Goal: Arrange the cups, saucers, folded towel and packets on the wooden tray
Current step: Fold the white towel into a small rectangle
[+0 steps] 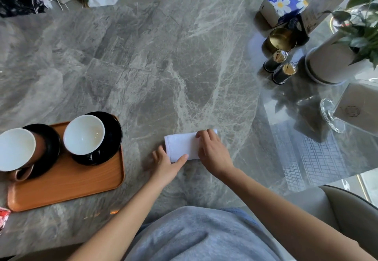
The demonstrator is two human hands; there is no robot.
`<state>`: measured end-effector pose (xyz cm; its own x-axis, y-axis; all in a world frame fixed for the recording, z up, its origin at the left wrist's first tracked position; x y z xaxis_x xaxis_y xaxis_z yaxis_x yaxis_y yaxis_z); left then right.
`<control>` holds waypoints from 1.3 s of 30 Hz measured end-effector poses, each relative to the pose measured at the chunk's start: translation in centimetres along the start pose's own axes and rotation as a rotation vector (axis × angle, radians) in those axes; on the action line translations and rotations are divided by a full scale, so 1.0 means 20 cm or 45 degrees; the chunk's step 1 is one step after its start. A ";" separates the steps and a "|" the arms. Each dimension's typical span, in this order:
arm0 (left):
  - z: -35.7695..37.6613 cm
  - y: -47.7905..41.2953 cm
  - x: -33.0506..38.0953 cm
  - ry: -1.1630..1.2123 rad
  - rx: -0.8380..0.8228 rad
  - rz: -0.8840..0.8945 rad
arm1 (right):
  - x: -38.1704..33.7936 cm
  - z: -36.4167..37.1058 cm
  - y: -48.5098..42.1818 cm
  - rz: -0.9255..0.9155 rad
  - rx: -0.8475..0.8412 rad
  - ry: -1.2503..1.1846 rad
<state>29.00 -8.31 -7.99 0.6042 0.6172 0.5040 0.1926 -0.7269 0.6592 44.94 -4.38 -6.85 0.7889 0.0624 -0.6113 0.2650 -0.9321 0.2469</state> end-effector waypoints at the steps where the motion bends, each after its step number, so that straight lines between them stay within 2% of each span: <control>1: 0.01 0.00 0.02 0.040 -0.035 -0.025 | 0.00 0.00 0.00 0.000 -0.003 0.008; 6: 0.02 -0.04 0.05 0.533 0.008 -0.169 | 0.01 0.00 -0.01 -0.016 -0.029 -0.004; 10: 0.03 -0.07 0.06 0.875 -0.175 -0.215 | 0.01 -0.01 -0.01 -0.038 -0.018 -0.064; 18: -0.01 -0.01 0.14 0.979 -0.170 -0.041 | 0.03 -0.03 0.01 -0.003 0.102 -0.367; 25: -0.08 0.07 0.11 0.988 -0.188 0.105 | 0.09 -0.07 0.10 0.305 0.359 -0.844; 27: -0.12 0.10 0.07 0.978 -0.226 0.166 | 0.08 -0.05 0.14 0.477 0.251 -1.193; 30: -0.18 0.13 -0.03 0.994 -0.241 0.191 | 0.03 0.03 0.19 0.678 -0.050 -1.633; 32: -0.23 0.15 -0.11 1.026 -0.224 0.169 | -0.02 0.09 0.20 0.692 -0.158 -1.680; 39: -0.41 0.21 -0.47 1.070 -0.057 -0.004 | -0.28 0.27 0.20 0.552 -0.153 -1.637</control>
<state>17.78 -14.72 -5.35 -0.1766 0.6509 0.7384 0.1518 -0.7232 0.6738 38.57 -10.37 -6.62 -0.2317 -0.6600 -0.7146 0.2280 -0.7510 0.6197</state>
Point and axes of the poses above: each hand's wrist, its own y-axis away from the middle knuckle, its own z-axis out of the palm, x = y × z, the point moved 4 cm from there along -y, towards the middle knuckle, and after that the axes turned 7 degrees about -y, right-handed, at the moved point
